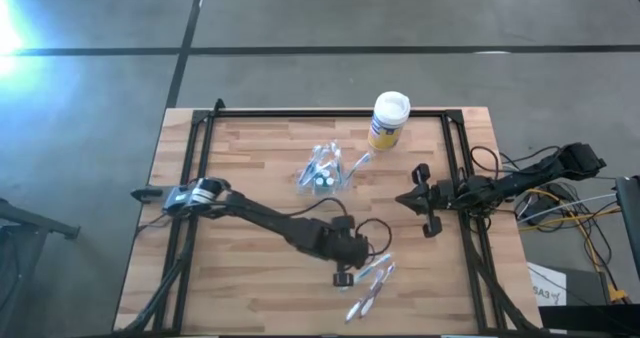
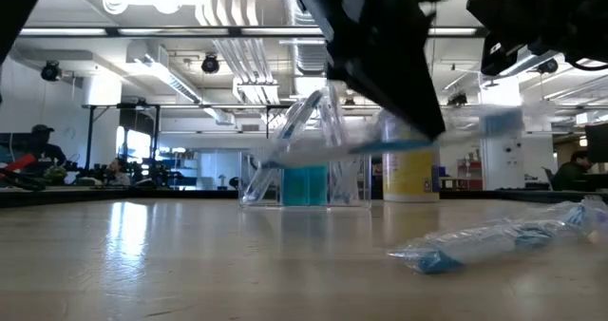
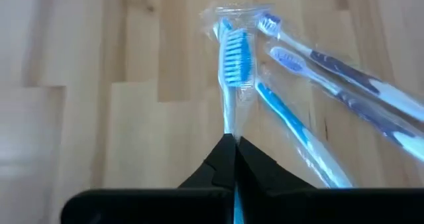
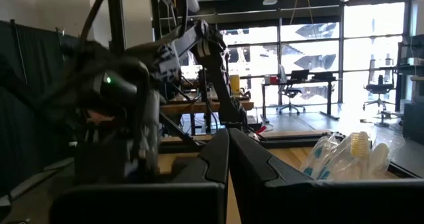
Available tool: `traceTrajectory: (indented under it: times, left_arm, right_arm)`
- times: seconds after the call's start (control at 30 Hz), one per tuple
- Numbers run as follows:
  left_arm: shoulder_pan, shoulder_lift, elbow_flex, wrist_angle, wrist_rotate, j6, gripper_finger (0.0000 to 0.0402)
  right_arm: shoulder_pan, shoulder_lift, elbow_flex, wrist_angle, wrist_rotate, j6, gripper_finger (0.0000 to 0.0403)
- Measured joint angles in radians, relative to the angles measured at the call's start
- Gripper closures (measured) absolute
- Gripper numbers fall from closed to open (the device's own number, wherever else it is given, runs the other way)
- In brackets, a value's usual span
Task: Pick & Place toothbrushing station
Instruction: Put the blue toothbrush into the transparent organizer
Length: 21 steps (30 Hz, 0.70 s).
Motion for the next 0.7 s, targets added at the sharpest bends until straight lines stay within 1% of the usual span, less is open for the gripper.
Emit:
traceTrajectory:
  times: [0.13, 0.23, 0.33, 0.5, 0.6, 0.7]
  left_arm:
    - [-0.013, -0.12, -0.082, 0.021, -0.051, 0.034, 0.0399]
    - [-0.018, -0.27, -0.208, 0.131, -0.056, 0.056, 0.04]
    - [-0.02, -0.455, -0.388, 0.28, -0.065, 0.058, 0.04]
    - [-0.027, -0.805, -0.755, 0.581, -0.1, 0.072, 0.0401]
    - [-0.032, -1.0, -0.968, 0.757, -0.099, 0.118, 0.0401]
    - [-0.05, -1.164, -1.157, 0.937, -0.083, 0.179, 0.0401]
  right_arm:
    - [0.0, 0.0, 0.0, 0.0, 0.0, 0.0, 0.0394]
    - [0.0, 0.0, 0.0, 0.0, 0.0, 0.0, 0.0394]
    - [0.0, 0.0, 0.0, 0.0, 0.0, 0.003, 0.0394]
    - [0.0, 0.0, 0.0, 0.0, 0.0, 0.003, 0.0394]
    - [0.0, 0.0, 0.0, 0.0, 0.0, 0.001, 0.0394]
    - [0.0, 0.0, 0.0, 0.001, 0.0, -0.001, 0.0394]
